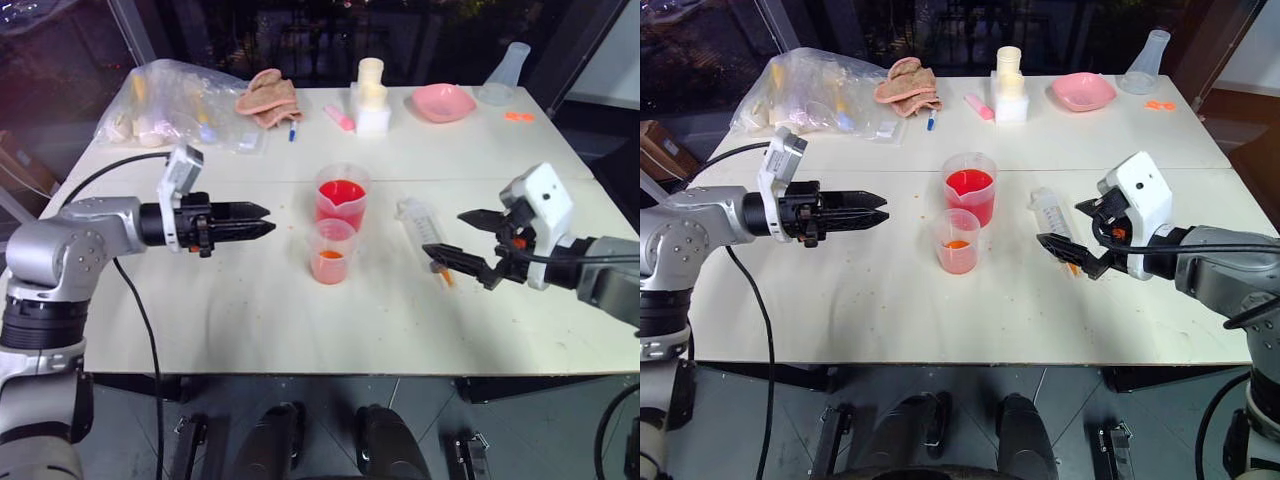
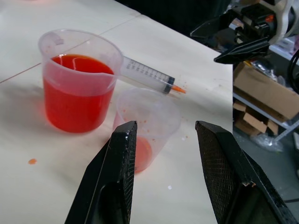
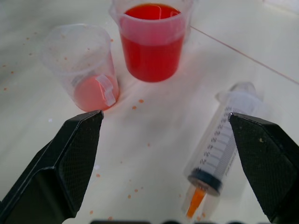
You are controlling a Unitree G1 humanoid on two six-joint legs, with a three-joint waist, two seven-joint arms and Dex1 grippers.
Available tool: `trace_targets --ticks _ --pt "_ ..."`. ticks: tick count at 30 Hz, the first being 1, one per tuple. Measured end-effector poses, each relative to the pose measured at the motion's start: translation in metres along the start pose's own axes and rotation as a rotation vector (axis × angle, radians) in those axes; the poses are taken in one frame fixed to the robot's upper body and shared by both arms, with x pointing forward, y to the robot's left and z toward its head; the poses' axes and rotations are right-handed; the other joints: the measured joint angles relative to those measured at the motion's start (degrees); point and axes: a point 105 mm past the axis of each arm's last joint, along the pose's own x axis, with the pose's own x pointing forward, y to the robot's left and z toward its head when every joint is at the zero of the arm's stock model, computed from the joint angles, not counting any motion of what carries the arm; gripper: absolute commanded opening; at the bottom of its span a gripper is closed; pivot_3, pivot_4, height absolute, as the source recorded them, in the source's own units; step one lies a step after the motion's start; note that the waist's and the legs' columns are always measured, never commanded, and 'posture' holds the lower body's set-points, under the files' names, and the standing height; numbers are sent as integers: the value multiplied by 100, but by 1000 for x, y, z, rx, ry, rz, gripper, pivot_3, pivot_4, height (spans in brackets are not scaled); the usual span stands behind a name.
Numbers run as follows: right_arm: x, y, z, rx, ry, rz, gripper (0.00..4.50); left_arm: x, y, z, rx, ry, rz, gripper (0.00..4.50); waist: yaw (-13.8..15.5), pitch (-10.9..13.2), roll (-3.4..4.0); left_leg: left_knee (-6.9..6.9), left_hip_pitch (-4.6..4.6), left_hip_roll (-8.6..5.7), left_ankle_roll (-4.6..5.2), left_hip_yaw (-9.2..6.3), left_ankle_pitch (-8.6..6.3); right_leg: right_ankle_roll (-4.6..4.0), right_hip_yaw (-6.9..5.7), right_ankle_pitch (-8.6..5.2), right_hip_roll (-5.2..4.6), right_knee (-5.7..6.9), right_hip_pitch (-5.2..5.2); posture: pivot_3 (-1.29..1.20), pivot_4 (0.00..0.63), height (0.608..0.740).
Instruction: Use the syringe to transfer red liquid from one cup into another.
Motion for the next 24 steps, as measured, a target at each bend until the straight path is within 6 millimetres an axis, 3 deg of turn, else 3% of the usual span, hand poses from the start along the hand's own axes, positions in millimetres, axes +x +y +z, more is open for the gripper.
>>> trace_targets --ticks 6,12,24 --pt "3 -5 -7 3 6 -20 4441 3 1 -12 -20 -7 14 2086 9 0 0 -2 -3 0 0 0 0 0 0 0 0 -1 -2 0 150 740" --pt "2 -5 -10 -21 8 -46 4441 4 1 -1 3 -39 22 2086 13 0 0 0 -3 -1 0 1 0 1 1 1 0 0 -3 0 150 740" --pt "-6 -19 -23 -73 102 -146 4441 16 0 -2 -21 -54 -22 2086 -2 0 -1 0 -3 1 0 4 0 1 2 1 2 1 -4 0 150 740"
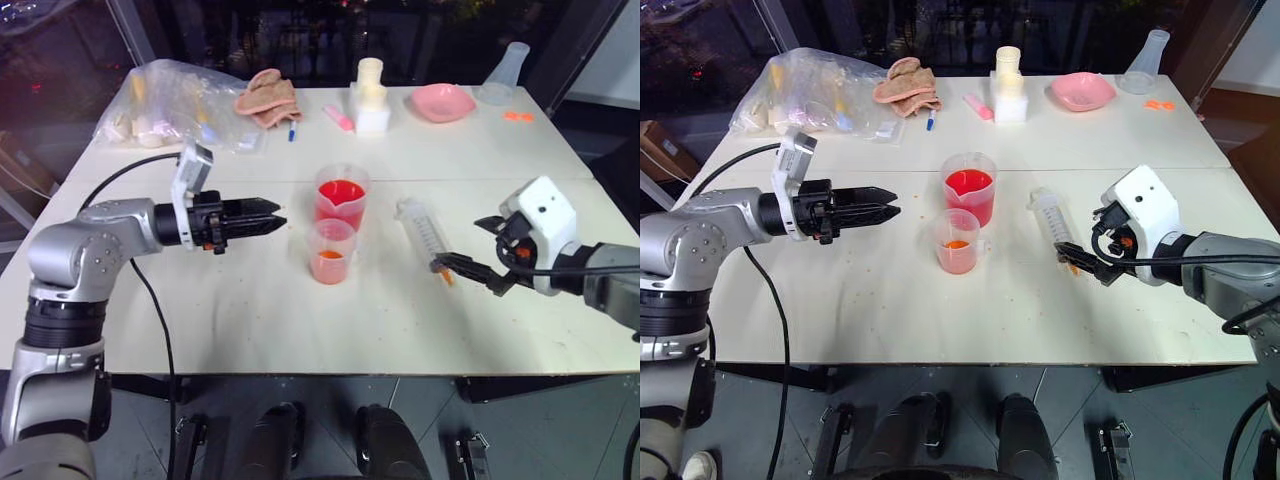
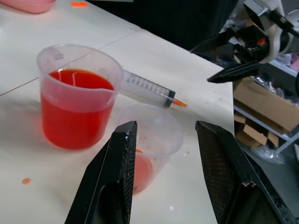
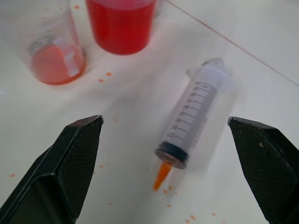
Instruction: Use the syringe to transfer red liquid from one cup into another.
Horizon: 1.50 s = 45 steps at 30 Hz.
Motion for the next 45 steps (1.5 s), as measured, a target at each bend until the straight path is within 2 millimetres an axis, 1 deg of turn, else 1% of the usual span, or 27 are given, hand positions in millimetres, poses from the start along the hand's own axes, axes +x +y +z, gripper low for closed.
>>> trace_targets --ticks 8,10,12,14,15,16,17,19,22,25,27,31,33,36,40,45 --pt "2 -17 -1 60 47 -26 4441 3 -3 1 7 6 -14 2086 -1 0 0 1 0 0 0 2 0 0 2 0 0 0 0 0 150 740" --pt "4 -17 3 73 62 -14 4441 3 -3 1 7 6 -15 2086 -9 0 0 0 1 1 0 3 0 -1 2 0 0 0 -2 0 150 740" --pt "10 -22 16 130 64 0 4441 4 -3 3 7 2 -17 2086 -31 0 0 2 1 4 -1 8 1 -5 7 3 4 1 -5 0 150 740" --pt "19 -27 29 186 79 -6 4441 7 -5 6 15 0 -28 2086 -31 0 0 3 1 6 -2 12 1 -7 12 4 7 3 -8 0 150 740" --pt "24 -31 32 222 100 -7 4441 9 -5 7 21 -1 -33 2086 -25 0 0 2 1 7 -2 12 1 -7 13 4 8 3 -8 0 150 740" --pt "34 -36 38 286 126 0 4441 10 -5 8 26 -2 -33 2086 -32 0 0 1 1 6 -2 18 2 -8 18 5 8 5 -12 0 150 740" --pt "40 -44 40 347 159 -10 4441 12 -6 9 31 -6 -39 2086 -26 0 0 -1 0 6 -3 23 2 -9 24 5 8 6 -17 0 150 740" --pt "49 -55 39 418 224 -35 4441 13 -5 8 31 -7 -35 2086 -2 0 0 -4 -6 5 -6 22 3 -8 25 6 9 7 -22 0 150 740" --pt "69 -63 35 518 341 -63 4441 13 -3 7 30 -4 -21 2086 -21 0 -1 -12 -11 4 -32 38 19 -7 36 7 9 7 -36 0 150 740" --pt "87 -60 33 567 443 -85 4441 15 -2 6 28 -8 -14 2086 -29 0 0 -15 -17 4 -33 49 20 -6 43 7 11 16 -52 0 150 740" --pt "96 -57 35 570 494 -97 4441 16 -2 5 28 -11 -16 2086 -40 0 0 -14 -17 4 -34 57 20 -6 48 7 11 30 -61 0 150 740" --pt "109 -60 42 522 522 -141 4441 16 -2 4 30 -10 -5 2086 -55 0 0 -8 -14 4 -33 83 20 -6 58 7 16 69 -80 0 150 740" --pt "115 -60 42 488 532 -142 4441 14 -2 2 30 -11 6 2086 -60 0 0 -7 -8 4 -33 91 19 -6 63 7 18 75 -80 0 150 740" --pt "123 -56 29 458 585 -130 4441 12 -2 -1 17 -15 19 2086 -63 0 0 -6 -5 5 -33 99 19 -6 71 7 20 83 -85 0 150 740" --pt "135 -43 20 446 627 -79 4441 9 -4 3 22 -38 31 2086 -87 0 0 -6 -5 7 -34 105 20 -5 78 7 21 91 -91 0 150 740" --pt "142 -42 12 399 641 -91 4441 7 -4 2 18 -44 53 2086 -90 0 0 -6 -5 6 -36 109 21 -5 84 7 22 94 -95 0 150 740"
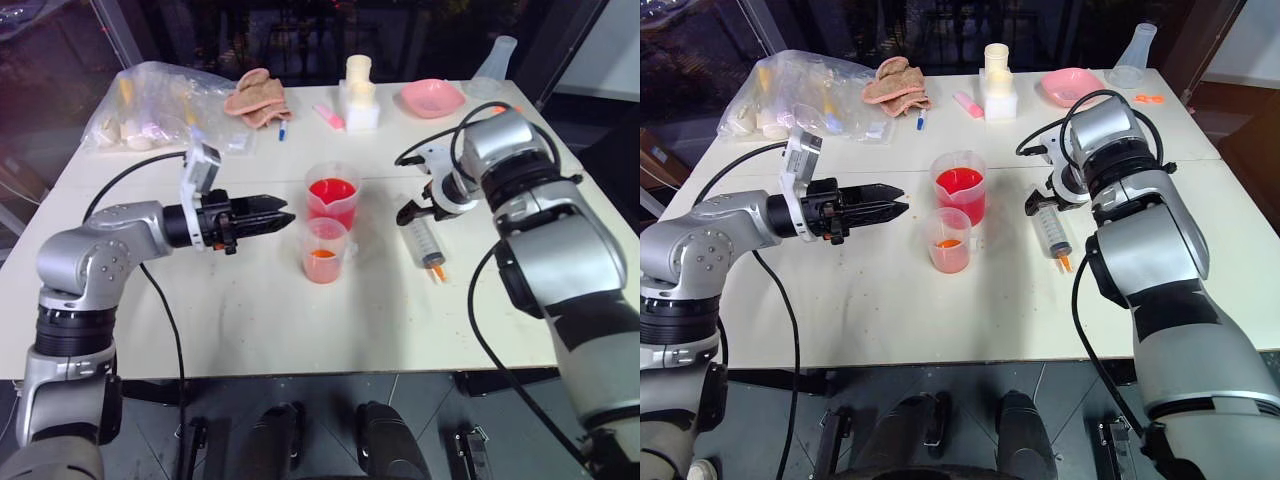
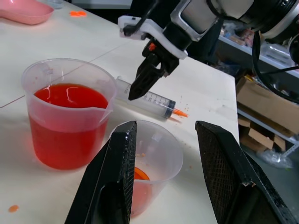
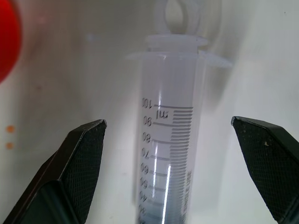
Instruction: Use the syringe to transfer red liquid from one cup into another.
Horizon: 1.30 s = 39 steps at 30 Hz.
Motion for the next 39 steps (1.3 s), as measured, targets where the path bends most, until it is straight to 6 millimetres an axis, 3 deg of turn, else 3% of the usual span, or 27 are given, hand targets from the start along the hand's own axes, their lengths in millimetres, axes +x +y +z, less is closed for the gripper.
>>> trace_targets --ticks 13,16,20,21,27,29,31,34,39 --pt "24 2 -3 -72 -12 -46 4441 -2 -5 -4 -7 -4 23 2086 -119 0 0 -2 3 3 -5 5 2 0 21 0 3 7 -5 0 150 740" --pt "26 3 -3 -63 -20 -39 3611 -4 -5 -2 2 -11 33 2086 -119 0 0 -2 5 4 -5 7 3 0 25 0 7 10 -6 0 150 740" --pt "29 9 -1 -67 -36 -23 1529 -4 -4 -2 3 -9 46 2086 -115 0 0 -1 6 3 -5 13 3 0 33 0 8 12 -6 0 150 740" --pt "29 9 0 -66 -39 -23 1359 -4 -4 -2 3 -9 47 2086 -114 -1 -2 -1 8 3 -5 13 3 0 33 0 8 12 -4 0 150 740" --pt "29 8 0 -53 -50 -18 1358 -7 -3 -1 9 0 49 2086 -117 -1 -2 0 10 4 -5 18 2 0 40 0 8 17 -6 0 150 740" --pt "27 0 3 -49 -77 -44 1358 -12 -4 -1 16 28 43 2086 -115 -1 -1 -1 9 3 -5 22 3 0 44 0 8 18 -8 0 150 740" --pt "20 -11 8 -49 -123 -59 1358 -17 -4 0 24 48 38 2086 -109 -1 -1 -1 7 2 -5 25 2 0 46 0 8 18 -12 0 150 740" --pt "-4 -21 32 -47 -275 -43 1358 -21 0 4 24 51 36 2086 -107 -1 -1 -1 8 2 -4 27 2 0 47 0 9 17 -11 0 150 740" --pt "-58 -28 78 -130 -727 -99 1358 -23 4 22 60 24 25 2086 -105 -2 -3 -1 7 8 -4 28 2 1 51 0 7 22 -16 0 150 740"
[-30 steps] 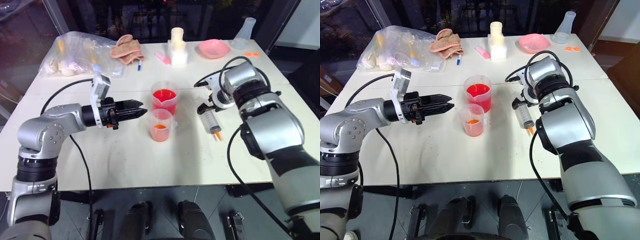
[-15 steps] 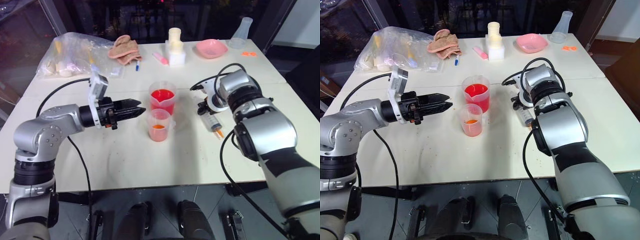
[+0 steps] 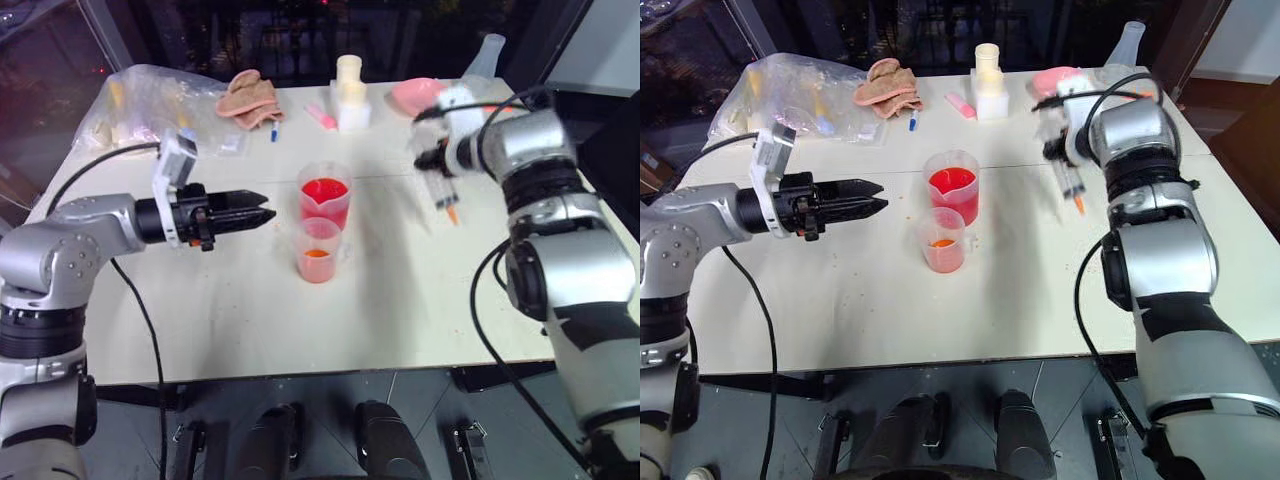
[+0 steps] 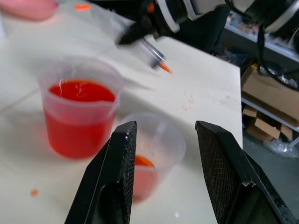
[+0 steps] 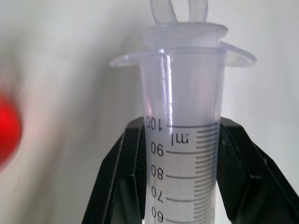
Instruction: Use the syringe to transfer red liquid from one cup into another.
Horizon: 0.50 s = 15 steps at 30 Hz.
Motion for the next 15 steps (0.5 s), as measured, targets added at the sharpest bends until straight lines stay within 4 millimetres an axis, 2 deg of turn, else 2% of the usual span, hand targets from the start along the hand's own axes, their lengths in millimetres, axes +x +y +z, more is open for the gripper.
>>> trace_targets --ticks 2,5,8,11,15 --pt "-13 8 24 100 -217 23 1358 0 6 11 8 -25 5 2086 -4 0 0 0 0 2 0 6 0 1 5 0 0 6 -4 0 150 740" --pt "-34 30 59 205 -452 87 1358 1 8 23 38 -50 -5 2086 -24 0 0 0 2 3 1 16 0 1 17 0 -1 21 -13 0 150 740" --pt "-75 60 100 305 -798 206 1358 3 14 22 57 -22 -16 2086 -11 0 0 2 1 2 0 19 0 1 22 1 -1 48 -28 0 150 740" --pt "-90 83 108 307 -921 290 1358 4 19 35 74 -33 -26 2086 4 -7 -13 10 2 1 2 17 0 1 21 1 8 49 -23 0 150 740" --pt "-79 116 95 306 -967 359 1358 5 22 62 130 -67 -45 2086 -5 -8 -15 12 3 0 9 18 -3 1 22 1 12 51 -22 0 150 740"
